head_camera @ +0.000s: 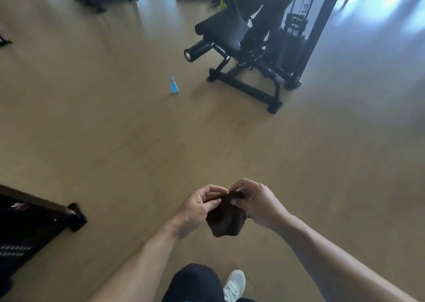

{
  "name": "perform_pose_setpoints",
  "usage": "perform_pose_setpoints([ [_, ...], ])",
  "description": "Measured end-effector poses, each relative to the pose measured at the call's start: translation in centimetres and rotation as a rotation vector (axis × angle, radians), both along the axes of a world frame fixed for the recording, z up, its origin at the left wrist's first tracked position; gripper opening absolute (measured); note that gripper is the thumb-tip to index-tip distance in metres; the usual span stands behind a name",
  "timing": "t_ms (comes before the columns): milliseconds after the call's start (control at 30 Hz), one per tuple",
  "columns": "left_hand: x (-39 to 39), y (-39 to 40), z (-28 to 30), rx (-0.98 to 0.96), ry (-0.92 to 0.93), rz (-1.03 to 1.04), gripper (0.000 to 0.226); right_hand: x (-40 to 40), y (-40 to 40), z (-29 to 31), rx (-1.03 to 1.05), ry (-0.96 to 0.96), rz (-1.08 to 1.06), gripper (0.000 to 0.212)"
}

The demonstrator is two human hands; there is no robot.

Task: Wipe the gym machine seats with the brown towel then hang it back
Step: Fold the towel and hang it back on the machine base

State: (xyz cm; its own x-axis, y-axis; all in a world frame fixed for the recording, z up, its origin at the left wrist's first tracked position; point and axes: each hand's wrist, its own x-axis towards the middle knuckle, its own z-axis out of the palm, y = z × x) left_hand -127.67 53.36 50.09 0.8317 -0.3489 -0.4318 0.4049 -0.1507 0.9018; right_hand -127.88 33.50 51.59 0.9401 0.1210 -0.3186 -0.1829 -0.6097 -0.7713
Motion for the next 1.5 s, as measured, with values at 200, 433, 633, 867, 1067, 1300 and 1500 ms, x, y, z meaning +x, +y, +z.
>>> perform_pose_setpoints([
  [200, 9.9, -6.5, -0.1, -0.115, 0.016, 0.003, 0.025, 10.5, -7.8, -1.3, -0.061, 0.102, 0.075, 0.049],
  [433, 23.8, -13.3, -2.2, -0.334, 0.186, 0.178, 0.027, 23.8, -14.0, -2.6, -0.143, 0.128, 0.057, 0.018],
  [633, 37.7, -18.4, -3.4, -0.059, 0.007, 0.082, 0.022, 34.9, -19.1, -2.8, -0.142, 0.057, -0.164, 0.023],
  [867, 51.0, -26.5, -2.6, 0.076, -0.063, -0.005, 0.021, 46.0, -26.3, -2.1, -0.117, -0.047, -0.235, 0.025],
  [1067, 59.9, -35.3, -4.3, 0.171, -0.061, -0.110, 0.040, 56.8, -35.4, -3.0, -0.074, -0.048, -0.287, 0.007],
  [1300, 68.1, -47.1, -5.4, 0.557, -0.261, 0.024, 0.016, 67.1, -45.4, -2.1, -0.174, -0.005, -0.382, 0.008],
  [1500, 76.3, -54.6, -4.8, 0.595, -0.291, 0.327, 0.010, 76.4, -49.6, -3.1, -0.033, 0.241, -0.562, 0.023],
])
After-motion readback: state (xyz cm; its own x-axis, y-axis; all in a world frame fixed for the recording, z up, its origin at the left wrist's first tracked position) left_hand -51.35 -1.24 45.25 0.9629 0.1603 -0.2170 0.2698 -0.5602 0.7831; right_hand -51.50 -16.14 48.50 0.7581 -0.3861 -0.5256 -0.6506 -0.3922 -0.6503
